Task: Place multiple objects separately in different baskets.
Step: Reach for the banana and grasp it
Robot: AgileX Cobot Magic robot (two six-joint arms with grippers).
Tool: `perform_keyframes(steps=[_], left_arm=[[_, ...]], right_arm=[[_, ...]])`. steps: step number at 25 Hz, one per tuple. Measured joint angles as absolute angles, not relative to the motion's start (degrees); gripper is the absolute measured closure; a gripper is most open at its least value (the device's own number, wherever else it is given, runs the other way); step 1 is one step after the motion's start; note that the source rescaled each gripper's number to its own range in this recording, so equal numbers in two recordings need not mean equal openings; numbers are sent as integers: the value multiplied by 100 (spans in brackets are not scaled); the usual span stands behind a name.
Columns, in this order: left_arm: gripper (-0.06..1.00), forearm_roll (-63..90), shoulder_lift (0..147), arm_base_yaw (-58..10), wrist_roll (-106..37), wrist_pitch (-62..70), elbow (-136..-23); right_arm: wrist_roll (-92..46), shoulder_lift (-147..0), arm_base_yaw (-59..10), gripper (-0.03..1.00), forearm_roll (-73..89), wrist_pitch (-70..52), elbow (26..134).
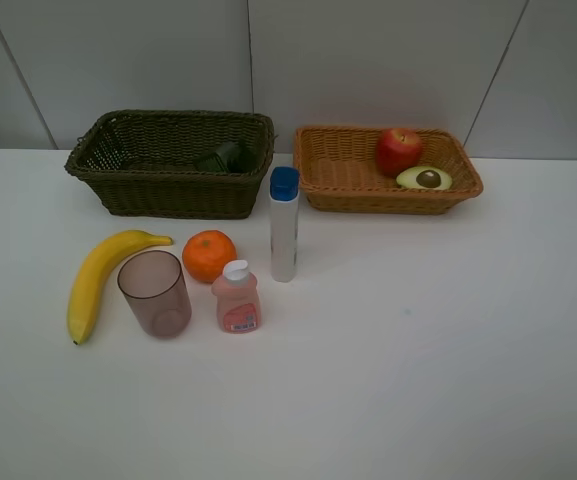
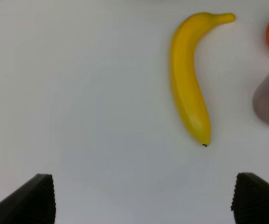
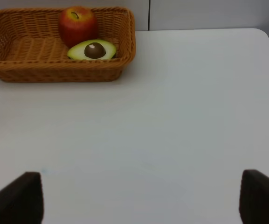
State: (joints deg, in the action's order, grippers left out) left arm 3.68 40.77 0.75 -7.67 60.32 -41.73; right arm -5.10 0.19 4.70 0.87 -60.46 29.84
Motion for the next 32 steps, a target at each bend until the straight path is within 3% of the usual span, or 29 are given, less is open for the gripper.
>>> perform_keyframes(steps=[16,26,32], left_arm=[[-6,879,7735,75,-921,4475,-4639],[-6,984,9124,-580,-960,3484,-4646],[-6,1080,9726,-632,-922,3154,-4657]], right_arm=[[-510,19,470,15,87,-6046,2984],[-510,19,470,15,87,-6046,2984],[-510,19,470,15,87,-6046,2984]])
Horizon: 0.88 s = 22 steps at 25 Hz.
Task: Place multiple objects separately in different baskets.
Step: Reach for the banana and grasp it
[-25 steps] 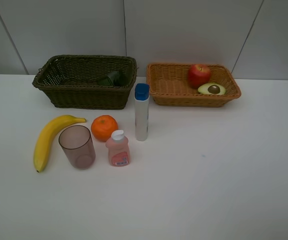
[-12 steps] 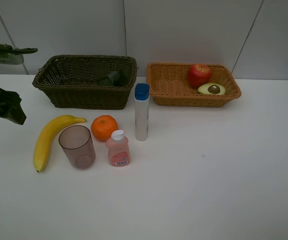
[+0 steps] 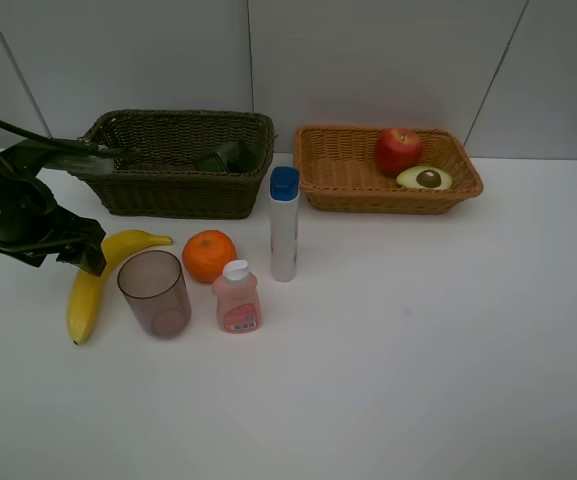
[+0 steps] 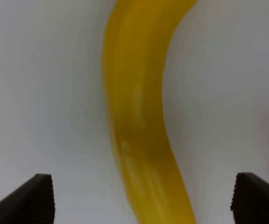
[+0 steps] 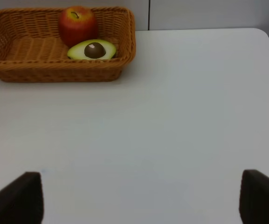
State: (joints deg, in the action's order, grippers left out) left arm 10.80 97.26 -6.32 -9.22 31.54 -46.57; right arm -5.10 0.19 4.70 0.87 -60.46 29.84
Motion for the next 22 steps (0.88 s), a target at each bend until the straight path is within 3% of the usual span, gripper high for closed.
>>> perform_keyframes(steps=[22], left_arm=[[-5,1105,10882,-632,-957,2152,-4697]], right_arm=[[-510,19,470,15,87,-6046,2984]])
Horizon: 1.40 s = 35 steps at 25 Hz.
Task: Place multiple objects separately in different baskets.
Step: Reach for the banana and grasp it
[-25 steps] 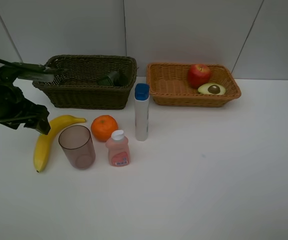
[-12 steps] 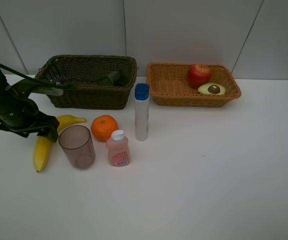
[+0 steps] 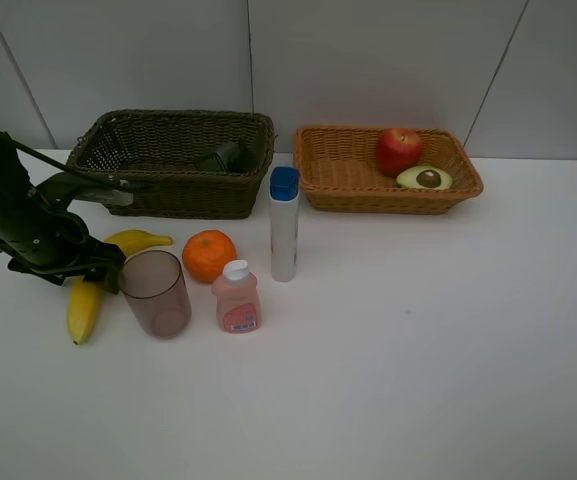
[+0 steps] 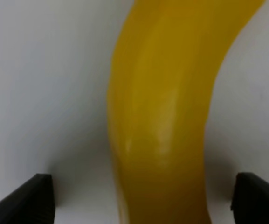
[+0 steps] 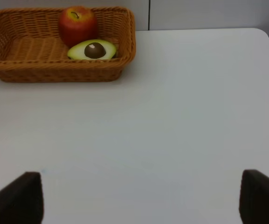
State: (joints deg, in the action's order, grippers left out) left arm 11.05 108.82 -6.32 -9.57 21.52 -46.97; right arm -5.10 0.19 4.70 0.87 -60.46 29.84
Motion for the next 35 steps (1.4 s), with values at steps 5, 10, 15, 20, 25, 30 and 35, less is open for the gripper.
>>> perform_keyframes(steps=[5,10,15,20,25,30,35], left_arm=[[22,1124,10912,-632,-957,2140,-4697],[48,1125,10912,-632,-963,2135,-4697],[48,1125,10912,-632,-963,2135,-4697],[48,1125,10912,-632,-963,2140,-4697],[48,1125,10912,-632,-958,2146,-4697],[48,1125,10714,-632,-948,2212,-4697],[48,1125,10487,-632,-948,2443,-4697]], right_arm=[[-510,19,470,15,87,-6046,2984],[-510,19,470,15,87,-6046,2984],[-510,19,470,15,87,-6046,2984],[-510,19,470,15,87,-6046,2984],[-510,19,470,15,87,-6046,2984],[-510,19,470,15,87,-6046,2984],[-510,19,470,15,87,-6046,2984]])
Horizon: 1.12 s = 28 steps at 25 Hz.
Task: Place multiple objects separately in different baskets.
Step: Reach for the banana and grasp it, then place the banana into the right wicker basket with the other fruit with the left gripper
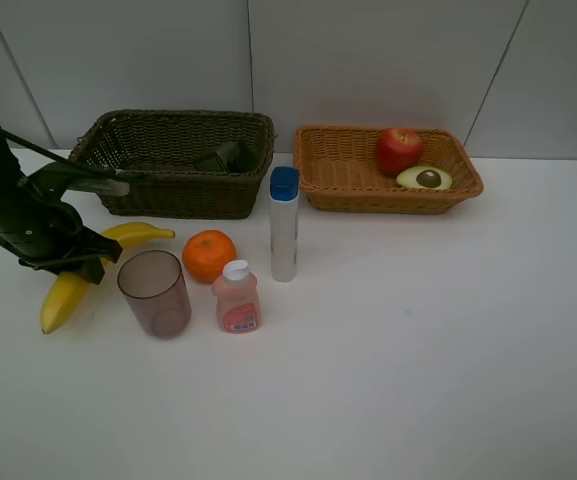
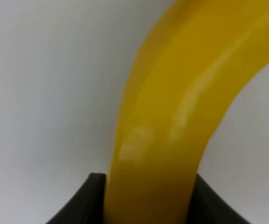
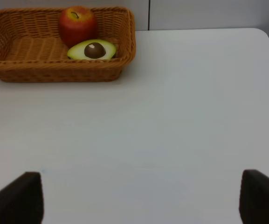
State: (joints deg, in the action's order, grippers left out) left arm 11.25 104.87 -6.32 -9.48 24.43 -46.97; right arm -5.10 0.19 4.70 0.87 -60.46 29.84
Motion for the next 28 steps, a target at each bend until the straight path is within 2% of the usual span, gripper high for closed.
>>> perform_keyframes(steps=[14,28], left_arm=[[48,1107,9396,-632,-923,3100,-4795],[48,796,9235,-640,-918,4661,-6530]], right_arm=[[-510,19,470,15,87,-6046,2984],[-510,19,470,15,87,-6046,2984]])
